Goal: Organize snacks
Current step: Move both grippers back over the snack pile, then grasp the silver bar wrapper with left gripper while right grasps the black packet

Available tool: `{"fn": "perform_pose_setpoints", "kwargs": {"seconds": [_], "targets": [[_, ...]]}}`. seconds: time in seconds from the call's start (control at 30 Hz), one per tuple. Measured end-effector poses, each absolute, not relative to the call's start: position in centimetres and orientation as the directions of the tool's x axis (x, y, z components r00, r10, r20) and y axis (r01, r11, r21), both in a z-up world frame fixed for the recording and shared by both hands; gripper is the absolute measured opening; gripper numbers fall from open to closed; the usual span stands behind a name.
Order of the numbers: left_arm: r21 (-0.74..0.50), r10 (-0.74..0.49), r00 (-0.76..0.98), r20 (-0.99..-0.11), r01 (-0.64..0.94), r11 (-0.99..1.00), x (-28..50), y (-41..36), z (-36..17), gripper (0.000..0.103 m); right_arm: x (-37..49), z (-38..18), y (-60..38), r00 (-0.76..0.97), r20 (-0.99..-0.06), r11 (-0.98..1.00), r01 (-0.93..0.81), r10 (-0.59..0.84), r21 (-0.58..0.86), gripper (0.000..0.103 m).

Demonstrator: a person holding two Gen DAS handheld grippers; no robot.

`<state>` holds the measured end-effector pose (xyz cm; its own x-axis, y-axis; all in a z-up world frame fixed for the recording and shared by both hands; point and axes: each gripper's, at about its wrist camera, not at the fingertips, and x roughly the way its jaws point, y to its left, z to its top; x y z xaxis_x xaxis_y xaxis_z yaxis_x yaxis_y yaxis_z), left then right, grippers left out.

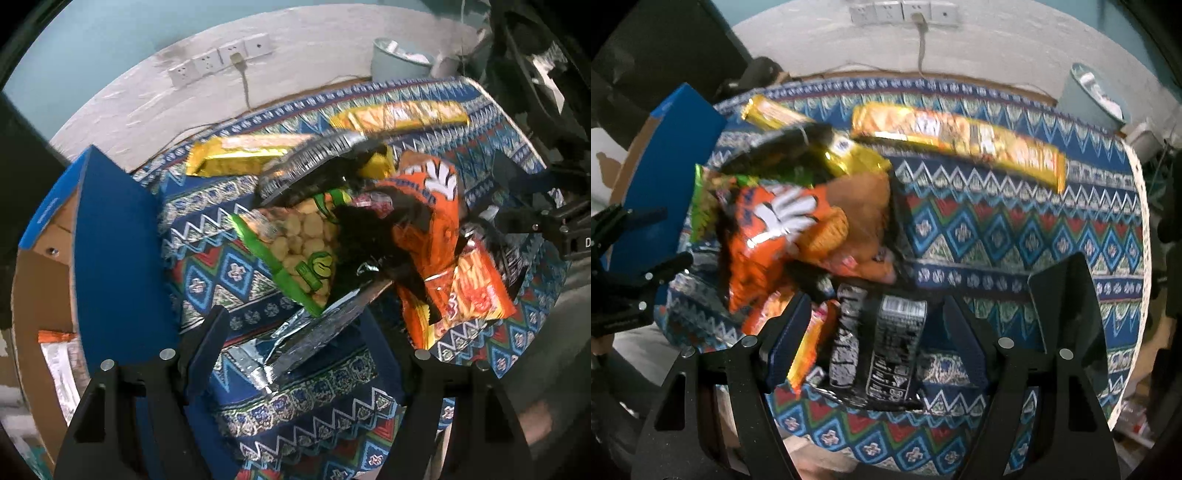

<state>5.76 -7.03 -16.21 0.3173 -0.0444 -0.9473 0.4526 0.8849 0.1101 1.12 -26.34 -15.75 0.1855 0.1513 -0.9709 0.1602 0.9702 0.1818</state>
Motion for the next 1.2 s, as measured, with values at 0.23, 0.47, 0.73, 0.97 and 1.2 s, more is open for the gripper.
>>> {"fn": "perform_pose_setpoints", "kwargs": {"seconds": [0.23, 0.47, 0.73, 0.97, 1.2], "targets": [[0.116, -0.014, 0.262, -0.965, 0.473, 0.873, 6.3, -7.7, -19.4, 0.076, 0.6, -18.1, -26.1, 0.142, -0.977, 0.968, 0.173, 0.160, 0.184, 0.075], [0.117, -0.015, 0.256, -0.966, 0.492, 0.863, 6.7, -8.5, -20.8, 0.076, 0.6, -18.7, -26.2, 0.139, -0.976, 0.963, 0.192, 0.165, 0.190, 0.075], [0.128, -0.011, 0.257, -0.966, 0.519, 0.845, 6.7, -9.8, -22.0, 0.075, 0.6, -19.0, -28.3, 0.135, -0.980, 0.952, 0.252, 0.145, 0.176, 0.075], [0.106, -0.042, 0.256, -0.966, 0.539, 0.835, 6.6, -10.3, -22.2, 0.055, 1.5, -20.6, -26.5, 0.106, -0.984, 0.965, 0.208, 0.144, 0.163, 0.075], [0.120, -0.015, 0.255, -0.967, 0.505, 0.855, 4.5, -9.2, -21.8, 0.038, 2.3, -22.4, -25.5, 0.065, -0.990, 0.969, 0.204, 0.127, 0.137, 0.073]]}}
